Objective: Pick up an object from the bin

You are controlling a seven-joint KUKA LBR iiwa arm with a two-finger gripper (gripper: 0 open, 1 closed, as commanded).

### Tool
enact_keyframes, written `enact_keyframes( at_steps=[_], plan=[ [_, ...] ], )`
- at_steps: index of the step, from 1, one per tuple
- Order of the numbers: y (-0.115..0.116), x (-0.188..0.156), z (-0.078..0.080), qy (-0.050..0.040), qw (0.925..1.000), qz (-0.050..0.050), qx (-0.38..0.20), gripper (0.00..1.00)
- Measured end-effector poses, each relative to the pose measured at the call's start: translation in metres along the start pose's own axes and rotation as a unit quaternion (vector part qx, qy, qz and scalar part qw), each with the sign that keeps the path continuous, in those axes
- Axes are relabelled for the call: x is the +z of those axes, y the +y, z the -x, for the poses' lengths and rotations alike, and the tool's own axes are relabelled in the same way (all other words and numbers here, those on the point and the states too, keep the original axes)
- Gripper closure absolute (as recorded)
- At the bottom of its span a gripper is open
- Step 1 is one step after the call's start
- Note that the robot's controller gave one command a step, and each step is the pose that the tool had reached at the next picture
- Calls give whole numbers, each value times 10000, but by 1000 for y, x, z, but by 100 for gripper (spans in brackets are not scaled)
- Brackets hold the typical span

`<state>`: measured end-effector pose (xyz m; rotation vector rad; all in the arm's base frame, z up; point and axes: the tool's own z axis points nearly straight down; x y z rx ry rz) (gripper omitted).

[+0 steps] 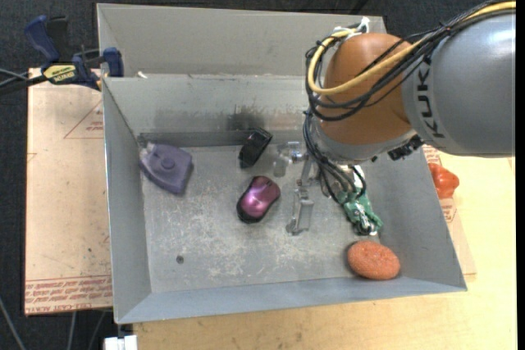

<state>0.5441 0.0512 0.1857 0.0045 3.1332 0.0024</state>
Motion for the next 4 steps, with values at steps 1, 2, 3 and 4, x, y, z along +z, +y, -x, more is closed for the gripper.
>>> enact_keyframes(
  at_steps=[1,2,3,4],
  plan=[
    [19,52,20,30,9999,3,-146,0],
    [39,79,23,5,9998,5,-206,0],
    [44,83,23,7,9997,10,-228,0],
    [44,86,23,17,9994,14,-340,0]
  ],
)
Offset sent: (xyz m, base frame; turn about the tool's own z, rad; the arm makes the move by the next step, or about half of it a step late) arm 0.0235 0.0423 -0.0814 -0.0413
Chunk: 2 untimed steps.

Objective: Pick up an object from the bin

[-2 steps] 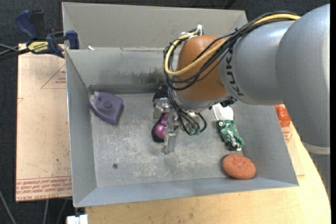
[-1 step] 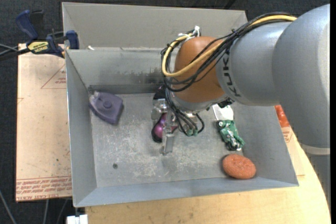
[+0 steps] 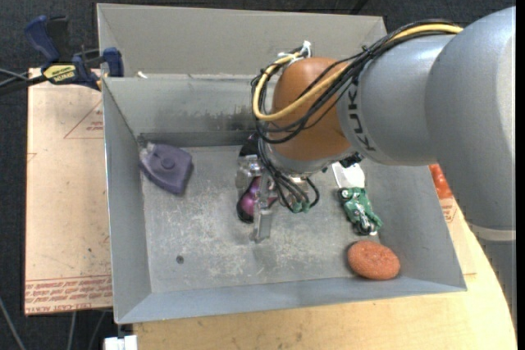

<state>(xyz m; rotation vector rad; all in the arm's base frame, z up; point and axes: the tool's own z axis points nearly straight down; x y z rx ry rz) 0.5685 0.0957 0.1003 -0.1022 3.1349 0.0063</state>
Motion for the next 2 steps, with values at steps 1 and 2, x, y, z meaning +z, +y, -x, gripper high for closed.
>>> enact_keyframes(
  at_steps=[1,2],
  plan=[
    [7,-27,-1,-38,9978,-6,-667,0],
    [-26,5,9,-24,9999,10,-115,0]
  ],
)
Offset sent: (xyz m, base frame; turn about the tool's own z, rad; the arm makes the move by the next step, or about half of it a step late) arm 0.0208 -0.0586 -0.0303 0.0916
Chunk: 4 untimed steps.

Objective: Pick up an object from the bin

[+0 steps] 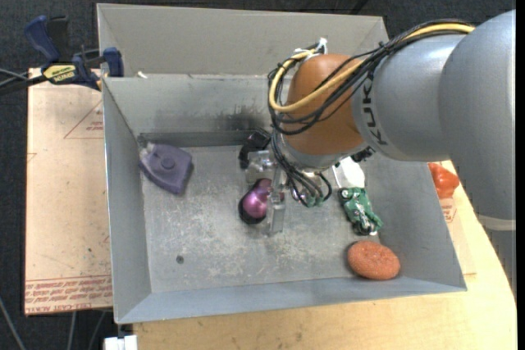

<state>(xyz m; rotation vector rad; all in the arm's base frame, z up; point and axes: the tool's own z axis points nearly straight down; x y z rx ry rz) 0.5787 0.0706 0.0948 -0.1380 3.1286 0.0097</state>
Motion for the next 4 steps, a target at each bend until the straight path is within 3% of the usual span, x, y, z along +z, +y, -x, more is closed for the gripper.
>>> enact_keyframes(
  at_steps=[1,2,3,4],
  plan=[
    [-17,25,19,-10,9894,-5,-1453,100],
    [-17,25,19,-23,9894,-10,-1452,100],
    [-8,-95,33,-29,9890,-1,-1480,100],
    [-8,-95,32,-23,9890,0,-1480,100]
  ],
)
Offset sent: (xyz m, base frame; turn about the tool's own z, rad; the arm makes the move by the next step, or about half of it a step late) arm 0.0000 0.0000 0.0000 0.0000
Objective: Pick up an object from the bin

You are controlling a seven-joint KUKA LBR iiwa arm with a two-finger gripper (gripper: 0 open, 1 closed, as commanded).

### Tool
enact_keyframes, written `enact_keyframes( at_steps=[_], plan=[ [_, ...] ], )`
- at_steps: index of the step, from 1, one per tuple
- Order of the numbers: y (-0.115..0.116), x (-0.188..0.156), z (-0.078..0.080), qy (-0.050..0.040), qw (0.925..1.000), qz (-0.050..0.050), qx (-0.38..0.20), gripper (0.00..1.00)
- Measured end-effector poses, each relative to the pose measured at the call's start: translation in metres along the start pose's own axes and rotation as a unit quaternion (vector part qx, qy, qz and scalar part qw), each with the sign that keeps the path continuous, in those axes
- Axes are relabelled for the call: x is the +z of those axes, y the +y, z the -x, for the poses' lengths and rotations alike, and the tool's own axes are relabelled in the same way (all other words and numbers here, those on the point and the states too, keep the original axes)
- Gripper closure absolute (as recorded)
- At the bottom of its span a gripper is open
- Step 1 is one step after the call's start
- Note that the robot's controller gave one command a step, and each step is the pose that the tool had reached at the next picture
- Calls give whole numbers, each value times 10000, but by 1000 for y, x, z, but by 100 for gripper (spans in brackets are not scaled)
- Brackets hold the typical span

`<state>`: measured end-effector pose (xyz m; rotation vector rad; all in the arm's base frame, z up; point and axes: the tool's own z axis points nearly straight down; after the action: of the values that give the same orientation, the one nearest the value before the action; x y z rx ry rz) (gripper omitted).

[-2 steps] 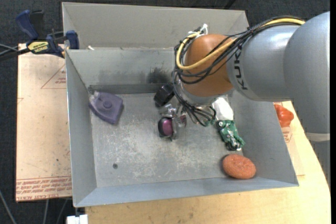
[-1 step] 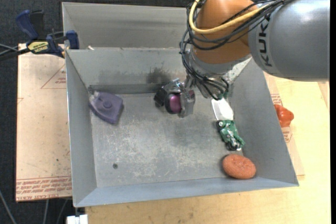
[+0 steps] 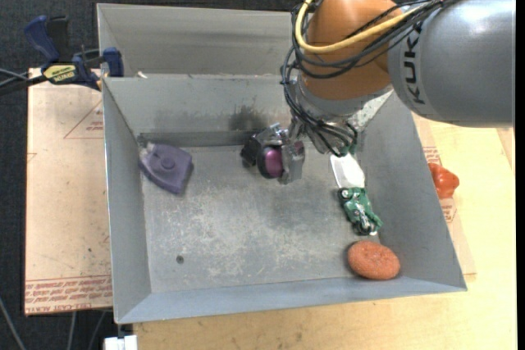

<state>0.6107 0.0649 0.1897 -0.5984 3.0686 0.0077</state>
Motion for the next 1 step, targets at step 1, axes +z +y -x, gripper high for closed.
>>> enact_keyframes(
  at_steps=[1],
  plan=[
    [10,-140,17,-31,9997,-5,249,100]
  ],
)
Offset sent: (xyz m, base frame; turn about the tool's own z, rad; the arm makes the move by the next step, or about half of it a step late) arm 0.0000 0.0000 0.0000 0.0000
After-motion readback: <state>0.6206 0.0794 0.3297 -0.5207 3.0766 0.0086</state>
